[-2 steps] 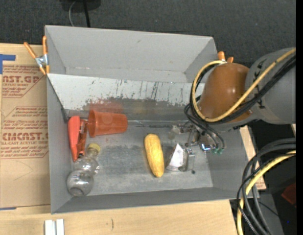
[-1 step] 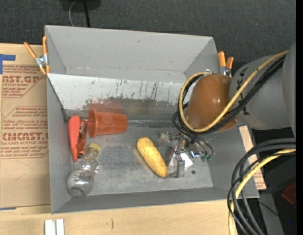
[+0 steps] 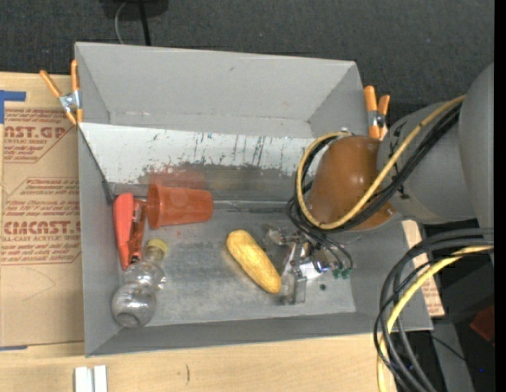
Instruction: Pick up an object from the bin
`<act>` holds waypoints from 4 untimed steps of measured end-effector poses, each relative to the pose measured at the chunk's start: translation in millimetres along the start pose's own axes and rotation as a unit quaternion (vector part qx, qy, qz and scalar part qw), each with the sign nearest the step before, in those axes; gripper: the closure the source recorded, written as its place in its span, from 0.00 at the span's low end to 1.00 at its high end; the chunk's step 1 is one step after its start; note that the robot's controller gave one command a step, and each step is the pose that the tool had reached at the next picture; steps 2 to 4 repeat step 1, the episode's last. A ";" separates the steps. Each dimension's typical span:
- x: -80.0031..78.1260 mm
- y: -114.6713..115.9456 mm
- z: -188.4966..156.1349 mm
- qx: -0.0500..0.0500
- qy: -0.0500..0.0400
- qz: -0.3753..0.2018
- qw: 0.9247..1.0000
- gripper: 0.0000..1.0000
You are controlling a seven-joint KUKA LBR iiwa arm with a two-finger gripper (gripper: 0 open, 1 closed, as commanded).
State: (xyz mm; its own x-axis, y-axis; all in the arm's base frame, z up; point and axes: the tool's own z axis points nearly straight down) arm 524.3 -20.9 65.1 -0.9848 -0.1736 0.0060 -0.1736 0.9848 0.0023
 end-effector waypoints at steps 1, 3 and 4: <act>17.3 26.8 -30.0 -0.001 0.000 0.025 1.000 0.00; 17.3 26.8 -30.0 -0.001 0.000 0.025 1.000 0.00; 17.3 26.8 -30.0 -0.001 0.000 0.025 1.000 0.00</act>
Offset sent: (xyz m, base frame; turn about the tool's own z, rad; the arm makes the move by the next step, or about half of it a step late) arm -0.0095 0.0992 0.0049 -0.0216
